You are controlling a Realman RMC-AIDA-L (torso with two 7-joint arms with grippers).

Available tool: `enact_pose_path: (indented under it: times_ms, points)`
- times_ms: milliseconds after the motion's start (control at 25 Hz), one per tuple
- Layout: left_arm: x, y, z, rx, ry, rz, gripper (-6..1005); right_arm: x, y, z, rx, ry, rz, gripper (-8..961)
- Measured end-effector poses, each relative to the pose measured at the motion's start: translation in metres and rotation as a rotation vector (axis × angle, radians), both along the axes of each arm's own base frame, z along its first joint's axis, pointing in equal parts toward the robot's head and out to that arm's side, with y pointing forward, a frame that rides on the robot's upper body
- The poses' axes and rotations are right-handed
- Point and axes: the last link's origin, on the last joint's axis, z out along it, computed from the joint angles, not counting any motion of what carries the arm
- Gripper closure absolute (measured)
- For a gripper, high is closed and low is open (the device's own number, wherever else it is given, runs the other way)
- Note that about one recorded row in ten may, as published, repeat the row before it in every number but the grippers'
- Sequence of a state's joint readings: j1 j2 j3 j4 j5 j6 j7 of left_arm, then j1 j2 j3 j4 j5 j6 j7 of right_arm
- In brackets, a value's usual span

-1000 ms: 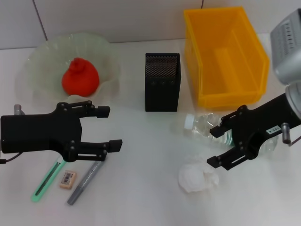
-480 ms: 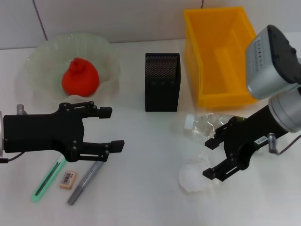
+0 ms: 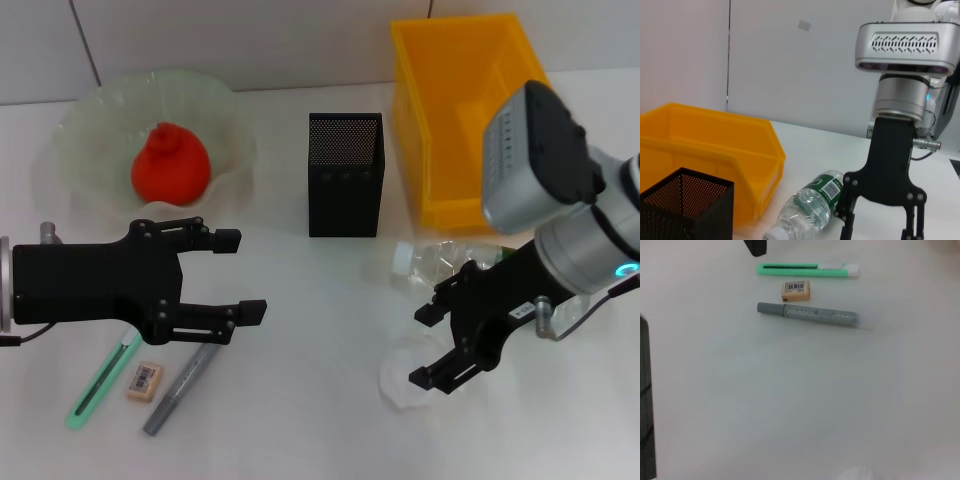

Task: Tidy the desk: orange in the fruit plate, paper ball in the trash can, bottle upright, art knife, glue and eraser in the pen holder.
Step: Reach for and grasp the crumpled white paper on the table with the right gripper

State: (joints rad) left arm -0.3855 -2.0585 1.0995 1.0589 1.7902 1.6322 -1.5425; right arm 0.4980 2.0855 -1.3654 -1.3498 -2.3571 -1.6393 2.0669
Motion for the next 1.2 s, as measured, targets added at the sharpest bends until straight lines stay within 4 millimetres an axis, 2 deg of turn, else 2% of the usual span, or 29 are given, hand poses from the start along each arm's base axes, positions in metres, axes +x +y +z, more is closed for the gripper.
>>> enact_pose_path:
  times_ms: [160,480,1200]
  points:
    - [0.000,0.000,0.000,0.000,0.000,0.000,138,0.000,0.000,-0.009,-0.008,-0.007,0.010,241]
    - [-0.001,-0.001,-0.001,-0.004,0.002,0.005,139,0.001,-0.001,-0.014,-0.013,-0.001,0.003,250]
    - [0.000,0.001,-0.002,-0.004,0.010,0.002,139,0.007,0.000,-0.009,-0.001,-0.003,-0.023,269]
